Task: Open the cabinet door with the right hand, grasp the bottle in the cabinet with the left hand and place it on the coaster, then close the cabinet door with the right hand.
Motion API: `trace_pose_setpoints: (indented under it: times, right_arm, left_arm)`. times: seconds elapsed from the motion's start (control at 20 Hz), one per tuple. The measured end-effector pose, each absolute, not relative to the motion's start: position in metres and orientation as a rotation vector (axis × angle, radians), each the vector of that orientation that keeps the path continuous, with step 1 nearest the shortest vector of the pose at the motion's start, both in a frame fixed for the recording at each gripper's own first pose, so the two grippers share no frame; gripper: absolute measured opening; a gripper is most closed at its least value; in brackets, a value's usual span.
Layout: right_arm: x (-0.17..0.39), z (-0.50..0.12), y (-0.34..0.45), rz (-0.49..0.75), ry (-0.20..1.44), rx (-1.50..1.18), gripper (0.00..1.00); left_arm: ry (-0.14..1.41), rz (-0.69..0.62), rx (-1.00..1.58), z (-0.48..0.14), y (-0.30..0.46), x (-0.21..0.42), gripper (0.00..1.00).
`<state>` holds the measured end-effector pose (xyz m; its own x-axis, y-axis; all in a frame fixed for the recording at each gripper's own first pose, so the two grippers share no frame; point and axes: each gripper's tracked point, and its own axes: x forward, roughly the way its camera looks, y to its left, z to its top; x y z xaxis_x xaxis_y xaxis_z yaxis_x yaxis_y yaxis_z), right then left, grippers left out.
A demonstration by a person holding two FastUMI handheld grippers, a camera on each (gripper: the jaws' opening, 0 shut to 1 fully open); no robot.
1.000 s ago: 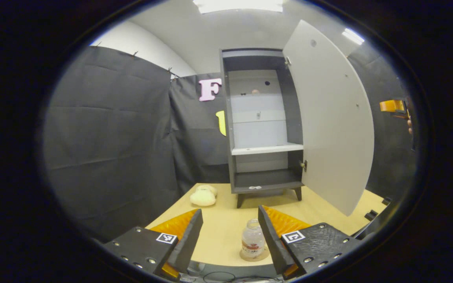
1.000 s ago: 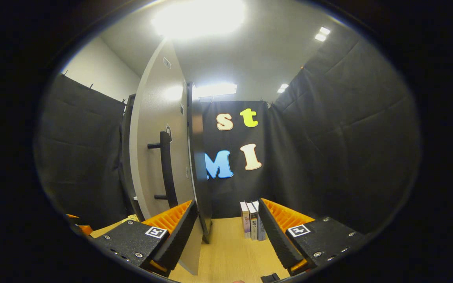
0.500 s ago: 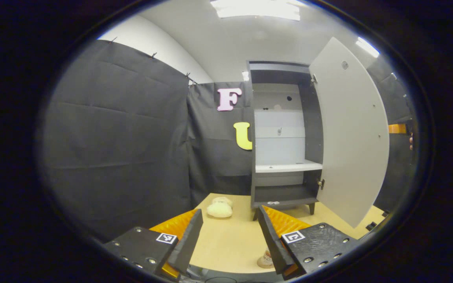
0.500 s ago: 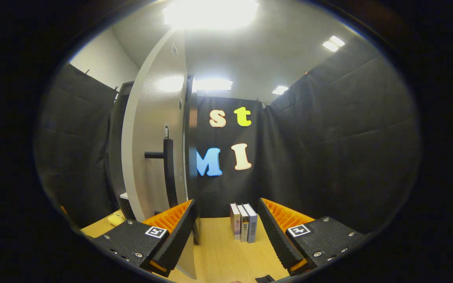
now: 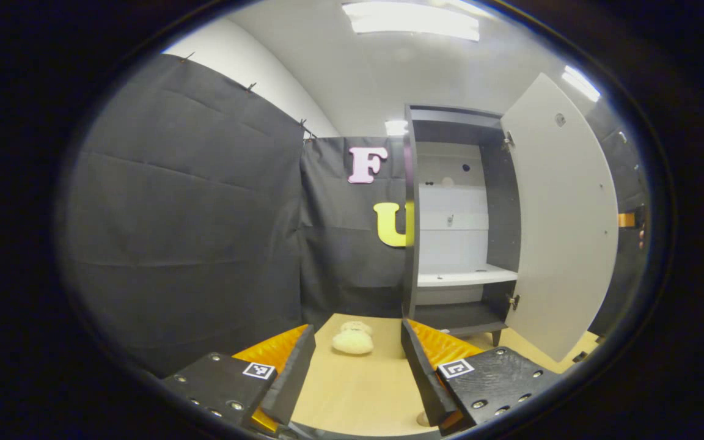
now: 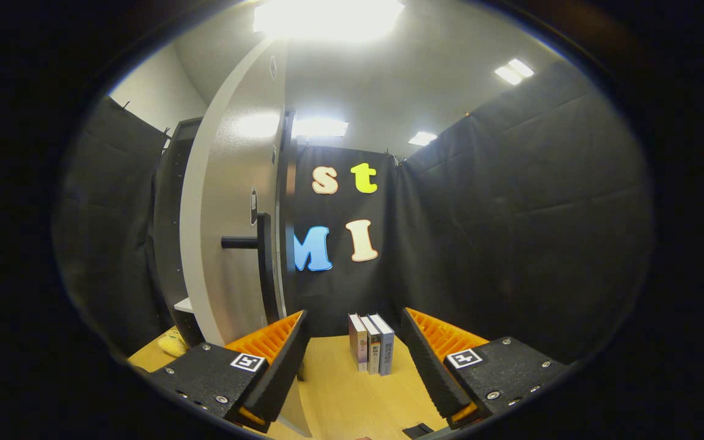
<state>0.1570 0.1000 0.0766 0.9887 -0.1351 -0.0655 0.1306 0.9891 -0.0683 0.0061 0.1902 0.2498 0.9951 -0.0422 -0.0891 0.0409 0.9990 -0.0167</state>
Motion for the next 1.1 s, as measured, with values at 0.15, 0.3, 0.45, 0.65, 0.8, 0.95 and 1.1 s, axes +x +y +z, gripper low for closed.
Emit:
trace_pose_setpoints:
  times: [0.15,0.3,0.45,0.65,0.8,0.95,1.1]
  right_arm:
    - [0.154,0.075,0.108,-0.135,0.068,-0.055,0.92]
    - [0.153,0.075,0.123,-0.121,0.067,-0.063,0.92]
    - [0.148,0.075,0.137,-0.110,0.059,-0.070,0.92]
    - [0.143,0.076,0.146,-0.132,0.052,-0.076,0.92]
    - [0.141,0.076,0.156,-0.136,0.052,-0.073,0.92]
    - [0.143,0.075,0.169,-0.118,0.048,-0.071,0.92]
    - [0.144,0.075,0.184,-0.096,0.039,-0.079,0.92]
  left_arm:
    - [0.086,-0.063,-0.035,0.250,0.192,0.016,0.81]
    - [0.083,-0.085,-0.056,0.248,0.189,0.026,0.81]
    - [0.089,-0.108,-0.063,0.241,0.188,0.035,0.81]
    - [0.096,-0.124,-0.075,0.234,0.195,0.043,0.81]
    - [0.107,-0.134,-0.085,0.228,0.199,0.051,0.81]
    - [0.104,-0.147,-0.086,0.225,0.201,0.058,0.81]
    - [0.107,-0.155,-0.086,0.224,0.203,0.066,0.81]
